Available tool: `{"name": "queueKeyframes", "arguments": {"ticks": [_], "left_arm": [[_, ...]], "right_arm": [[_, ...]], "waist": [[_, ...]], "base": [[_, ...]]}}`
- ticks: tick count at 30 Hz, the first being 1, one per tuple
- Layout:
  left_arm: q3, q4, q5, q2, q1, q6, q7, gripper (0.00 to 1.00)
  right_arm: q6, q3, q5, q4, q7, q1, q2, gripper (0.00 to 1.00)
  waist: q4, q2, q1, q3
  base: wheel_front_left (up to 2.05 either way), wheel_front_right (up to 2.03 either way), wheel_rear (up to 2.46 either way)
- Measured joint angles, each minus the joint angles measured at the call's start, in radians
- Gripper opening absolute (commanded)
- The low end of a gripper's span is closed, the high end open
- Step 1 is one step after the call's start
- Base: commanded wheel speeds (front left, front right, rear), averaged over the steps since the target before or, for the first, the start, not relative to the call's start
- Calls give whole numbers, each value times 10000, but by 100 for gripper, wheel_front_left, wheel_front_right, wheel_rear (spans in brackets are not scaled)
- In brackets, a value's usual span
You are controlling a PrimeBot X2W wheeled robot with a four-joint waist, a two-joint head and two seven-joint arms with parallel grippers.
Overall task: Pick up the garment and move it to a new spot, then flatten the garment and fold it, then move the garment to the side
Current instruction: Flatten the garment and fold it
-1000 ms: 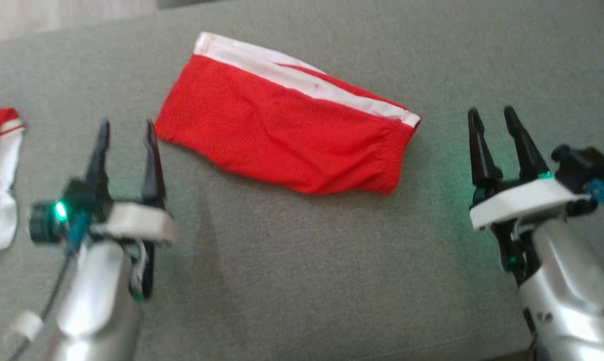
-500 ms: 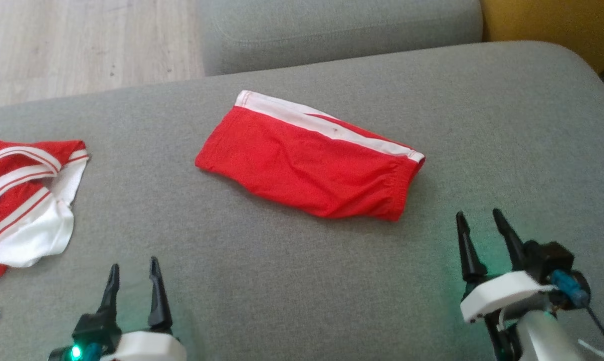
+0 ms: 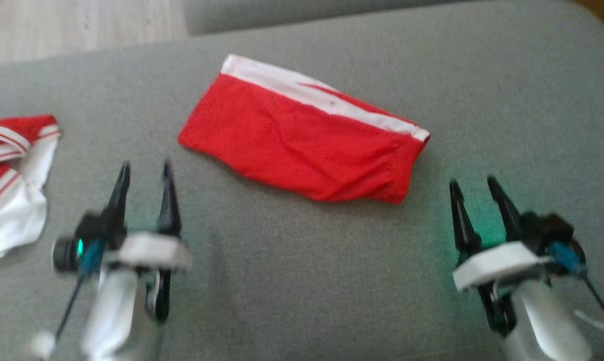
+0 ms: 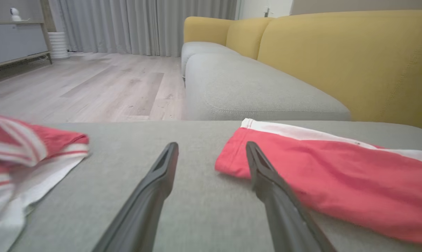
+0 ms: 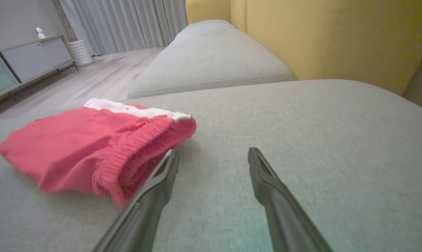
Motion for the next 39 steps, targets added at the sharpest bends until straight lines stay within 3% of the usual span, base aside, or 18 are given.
{"name": "queueKeyframes", "arguments": {"ticks": [9,18,20,25,32,36,39], "left_arm": [[-270,3475,36,169,-4062,-351,393,100],[-596,5657,341,564,-5328,-167,943,100],[-754,5967,343,541,-5468,-265,1118,0],[-949,6581,190,130,-5404,-441,1055,0],[-800,6746,-428,-77,-3805,-382,159,0],[-763,6399,-625,-128,-2708,-272,77,0],[-533,5315,-798,-161,-1728,52,75,0]], "right_arm": [[0,456,489,-512,0,-1223,-36,100],[2,750,978,-522,0,-1247,-36,100],[0,736,980,-520,0,-1245,-36,100],[0,683,966,-435,0,-1205,-35,100],[2,328,825,17,0,-535,-27,100],[0,119,771,316,0,272,2,100],[0,59,771,430,0,505,15,100]], "waist": [[-530,0,2,1596],[-1244,0,-2,2231],[-1231,0,-2,2130],[-1030,0,-1,1626],[-568,0,-2,469],[-193,0,-3,-239],[108,0,-4,-656]], "base": [[0,0,0],[0,0,0],[0,0,0],[0,0,0],[0,0,0],[0,0,0],[0,0,0]]}}
